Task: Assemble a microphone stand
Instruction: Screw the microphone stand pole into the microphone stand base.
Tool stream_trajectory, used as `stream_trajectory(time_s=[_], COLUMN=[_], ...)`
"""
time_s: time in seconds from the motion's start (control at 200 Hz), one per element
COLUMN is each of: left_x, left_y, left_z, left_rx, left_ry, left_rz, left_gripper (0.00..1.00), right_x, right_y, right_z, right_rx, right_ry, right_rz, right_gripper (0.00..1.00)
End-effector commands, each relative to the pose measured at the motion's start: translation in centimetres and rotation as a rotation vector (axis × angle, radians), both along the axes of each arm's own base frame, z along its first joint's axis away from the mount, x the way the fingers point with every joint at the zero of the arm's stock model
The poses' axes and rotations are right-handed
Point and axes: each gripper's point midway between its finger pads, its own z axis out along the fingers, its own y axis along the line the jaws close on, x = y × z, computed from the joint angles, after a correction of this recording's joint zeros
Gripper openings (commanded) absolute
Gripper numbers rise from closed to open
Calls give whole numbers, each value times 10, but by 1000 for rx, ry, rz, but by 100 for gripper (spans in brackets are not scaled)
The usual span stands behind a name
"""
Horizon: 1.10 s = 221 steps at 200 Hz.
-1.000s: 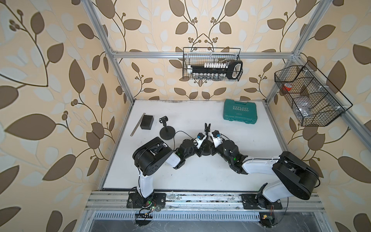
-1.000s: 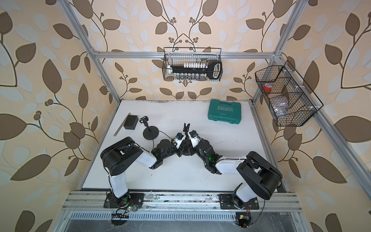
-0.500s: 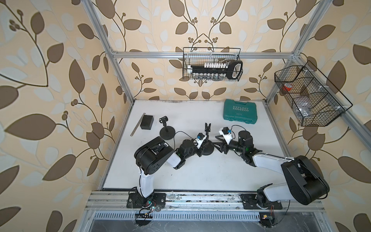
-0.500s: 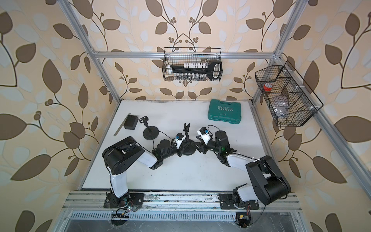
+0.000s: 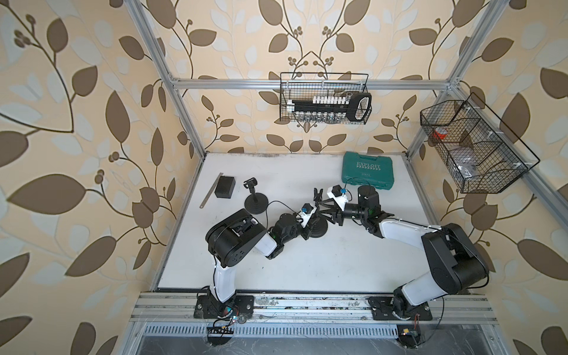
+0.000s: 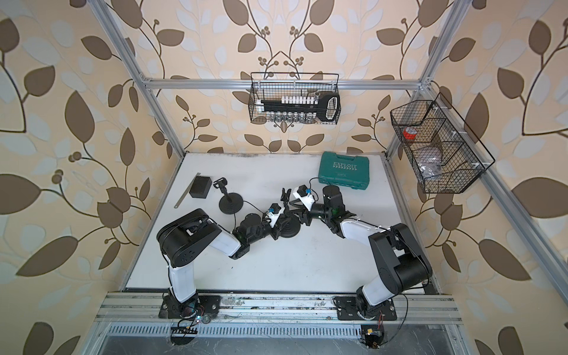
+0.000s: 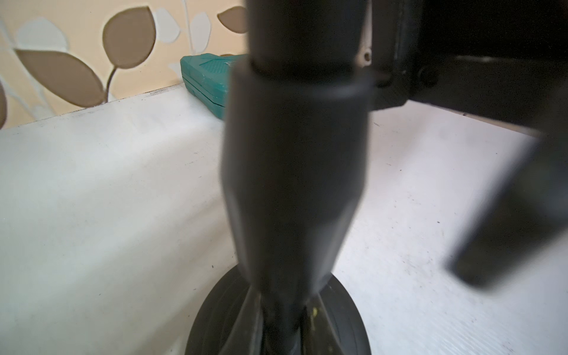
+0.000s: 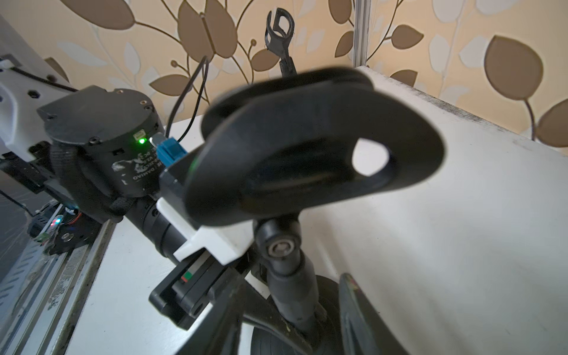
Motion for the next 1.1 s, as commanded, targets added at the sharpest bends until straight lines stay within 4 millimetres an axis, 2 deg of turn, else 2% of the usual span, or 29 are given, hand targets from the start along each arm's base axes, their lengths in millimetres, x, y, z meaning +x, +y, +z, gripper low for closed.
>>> stream_trajectory(time_s=[0.0,0.41,0.61,0.735,0.85,0.975,1.1], left_x=[-6,-6,-7,-6,-6,-5,-6], left_y=[1,-1,-2,-3,-3,-3,-3], left_z=[-20,-26,-27,-28,-28,-25,-21], left_rx=[48,53,56,57,57,50,36], left_ry=[51,70,73,75,74,71,69], left_rz=[-11,-20,-25,-24,-23,-21,-22], left_gripper=[15,15,15,15,15,17,31], right_x=[0,7,7,5,5,7,8], right_y=[4,9,11,10,6,-3,-12], right_z=[-4,-6,-6,-11,-22,-38,-59], right_rx=[-3,19,22,15,-3,-41,-123], right_ry=[32,27,16,23,32,29,14], right_rz=[39,49,53,39,-33,-174,-367], right_gripper=[47,37,25,13,0,0,0])
